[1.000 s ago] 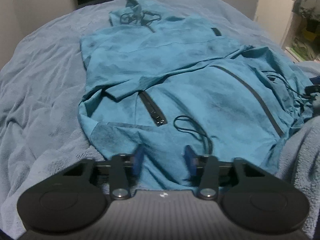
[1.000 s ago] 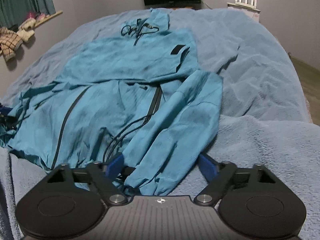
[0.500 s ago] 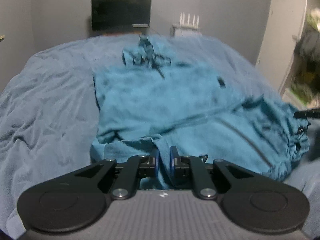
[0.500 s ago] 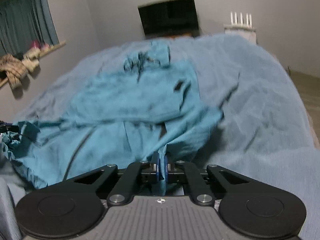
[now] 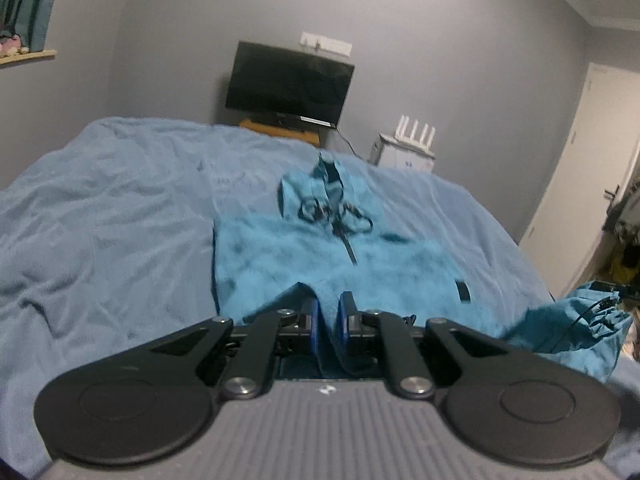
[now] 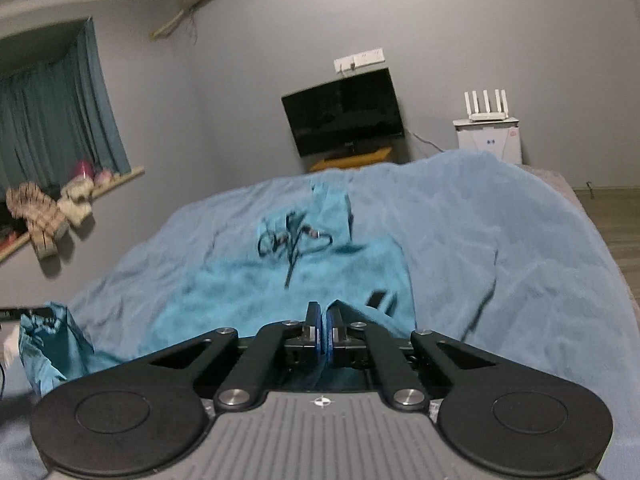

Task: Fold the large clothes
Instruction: 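Lift the hem with both tools and fold it toward the hood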

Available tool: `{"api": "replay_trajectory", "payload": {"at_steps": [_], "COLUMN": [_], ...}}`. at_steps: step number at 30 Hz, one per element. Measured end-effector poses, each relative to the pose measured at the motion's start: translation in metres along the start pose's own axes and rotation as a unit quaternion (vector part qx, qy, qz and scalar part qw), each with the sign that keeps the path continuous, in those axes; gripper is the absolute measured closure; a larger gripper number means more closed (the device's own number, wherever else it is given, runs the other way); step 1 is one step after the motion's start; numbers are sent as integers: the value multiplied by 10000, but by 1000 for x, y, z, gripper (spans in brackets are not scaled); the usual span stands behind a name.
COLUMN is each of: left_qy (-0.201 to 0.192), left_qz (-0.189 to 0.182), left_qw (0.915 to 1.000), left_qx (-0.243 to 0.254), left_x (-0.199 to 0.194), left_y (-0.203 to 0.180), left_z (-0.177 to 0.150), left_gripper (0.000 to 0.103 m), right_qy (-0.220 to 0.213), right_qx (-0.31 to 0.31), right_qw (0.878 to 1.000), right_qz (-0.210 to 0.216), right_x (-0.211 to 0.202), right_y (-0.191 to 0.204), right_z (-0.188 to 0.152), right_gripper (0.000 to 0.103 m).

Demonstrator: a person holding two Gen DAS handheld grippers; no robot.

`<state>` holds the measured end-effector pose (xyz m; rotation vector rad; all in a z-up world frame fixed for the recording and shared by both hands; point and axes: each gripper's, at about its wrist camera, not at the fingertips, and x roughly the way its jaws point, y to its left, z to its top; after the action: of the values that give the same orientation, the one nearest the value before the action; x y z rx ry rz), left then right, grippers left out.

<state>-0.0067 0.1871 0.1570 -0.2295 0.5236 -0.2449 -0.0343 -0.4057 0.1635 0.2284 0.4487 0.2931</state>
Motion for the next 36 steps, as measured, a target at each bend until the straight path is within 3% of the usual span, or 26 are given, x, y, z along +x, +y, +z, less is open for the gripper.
{"api": "replay_trajectory", "payload": {"at_steps": [10,17,22,30,33,36], "left_qy": [-58,258,561,737,800,738], "left_qz": [5,150,474,1077,1272,1204], "left_qw": [9994,9972,9955,9876,9857,9872], "left_qx": [-343,-684,-595,-869,-760,-737], "left_x": [73,159,227,313,333,340], "left_y": [31,62,82,122,127,129], "left_z": [60,102,126,144,135,117], "left_gripper": [96,96,96,103,103,103], "right_qy": [24,320,479,716,694,727], "right_qx": [428,567,517,838,816,891], "right_qw": [9990,9976,9957,9886,9838,9750], "right_qz": [84,-243,-600,-1029,-1440,-1901], "right_x": [90,191,264,372,408,430], "right_y": [-15,-31,-43,-66,-75,-87], "right_z": [74,111,127,127,114,102], "right_gripper": [99,99,99,100,100,85]}}
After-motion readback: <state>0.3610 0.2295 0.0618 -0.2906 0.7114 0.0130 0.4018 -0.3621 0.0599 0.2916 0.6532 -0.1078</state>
